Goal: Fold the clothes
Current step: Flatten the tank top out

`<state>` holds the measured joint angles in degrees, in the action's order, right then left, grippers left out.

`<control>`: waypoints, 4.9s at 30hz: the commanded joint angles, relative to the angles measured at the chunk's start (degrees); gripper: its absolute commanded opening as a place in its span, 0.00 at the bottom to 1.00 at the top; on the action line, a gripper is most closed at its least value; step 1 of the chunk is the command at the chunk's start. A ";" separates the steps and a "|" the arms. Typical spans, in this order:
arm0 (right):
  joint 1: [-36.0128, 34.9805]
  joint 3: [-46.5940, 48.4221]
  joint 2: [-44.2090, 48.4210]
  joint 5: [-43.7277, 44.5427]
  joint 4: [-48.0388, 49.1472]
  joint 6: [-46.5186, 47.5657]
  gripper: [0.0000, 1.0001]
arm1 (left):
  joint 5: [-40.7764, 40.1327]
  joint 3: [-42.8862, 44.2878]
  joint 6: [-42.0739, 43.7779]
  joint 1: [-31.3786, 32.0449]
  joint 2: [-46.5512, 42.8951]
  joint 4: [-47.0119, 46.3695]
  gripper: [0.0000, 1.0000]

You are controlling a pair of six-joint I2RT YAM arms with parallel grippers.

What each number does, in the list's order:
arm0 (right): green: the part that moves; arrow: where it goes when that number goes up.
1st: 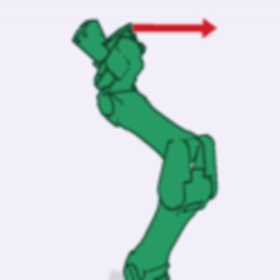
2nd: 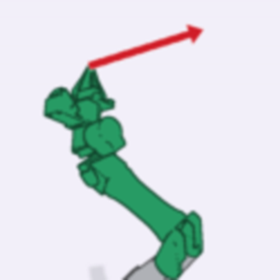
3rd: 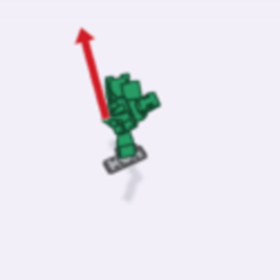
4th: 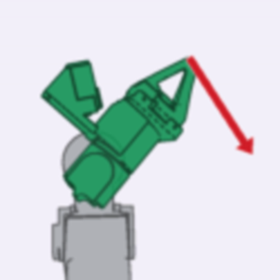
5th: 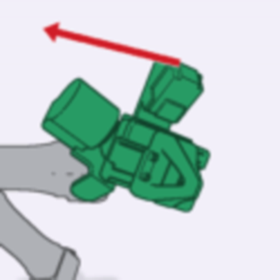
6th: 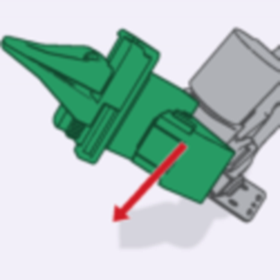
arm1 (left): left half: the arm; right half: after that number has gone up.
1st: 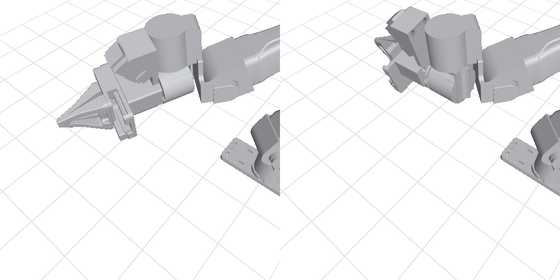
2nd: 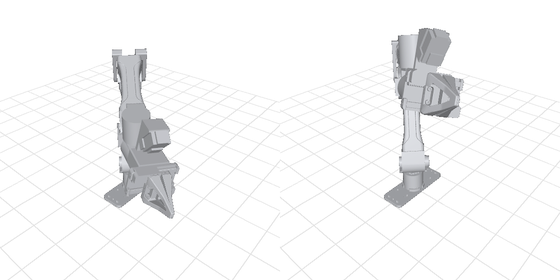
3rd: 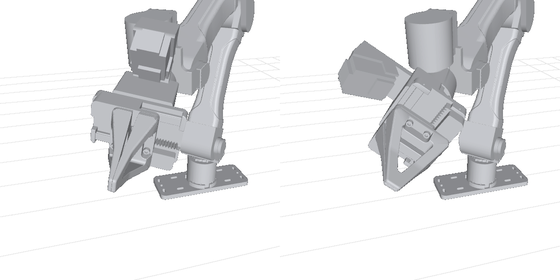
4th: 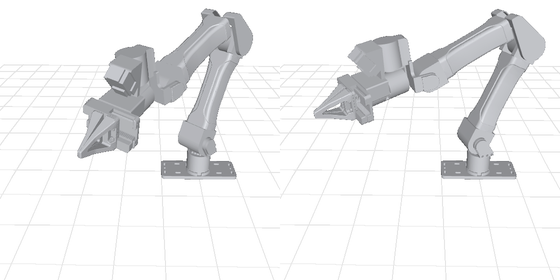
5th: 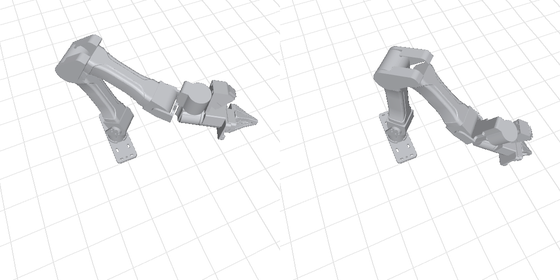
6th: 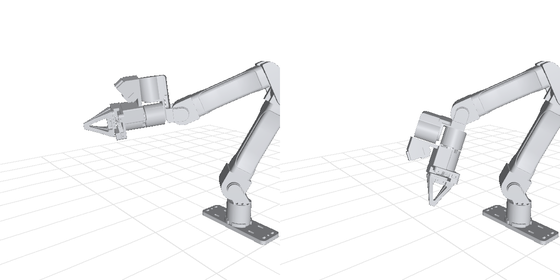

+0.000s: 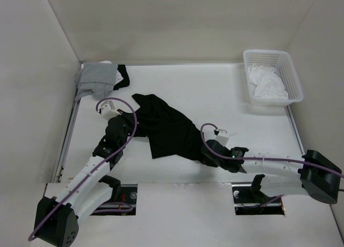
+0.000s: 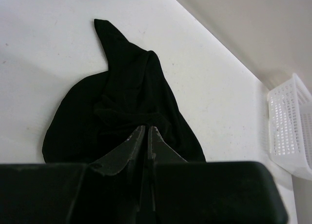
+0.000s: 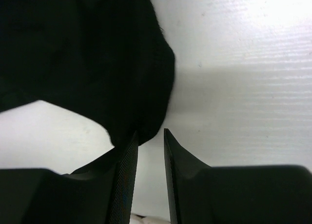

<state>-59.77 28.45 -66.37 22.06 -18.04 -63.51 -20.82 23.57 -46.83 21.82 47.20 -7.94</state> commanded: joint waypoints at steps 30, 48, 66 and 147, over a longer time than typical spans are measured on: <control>0.93 9.88 -13.28 6.32 4.95 5.06 0.00 | 0.34 -1.78 -0.02 1.16 -0.88 -4.71 0.04; -22.16 58.71 22.87 40.13 -32.42 27.36 0.00 | -15.56 33.98 18.94 12.41 -14.33 -3.04 0.01; 23.33 52.31 2.57 -10.11 -0.50 36.78 0.00 | -3.74 26.86 8.00 -2.15 6.91 -5.67 0.03; 16.66 -0.85 10.47 -10.99 23.58 20.44 0.31 | 0.25 1.65 -5.47 11.26 16.08 30.18 0.29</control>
<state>-42.19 27.24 -56.55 11.29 1.98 -42.35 -22.06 25.08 -53.04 33.41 61.87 23.49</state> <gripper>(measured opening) 0.307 0.311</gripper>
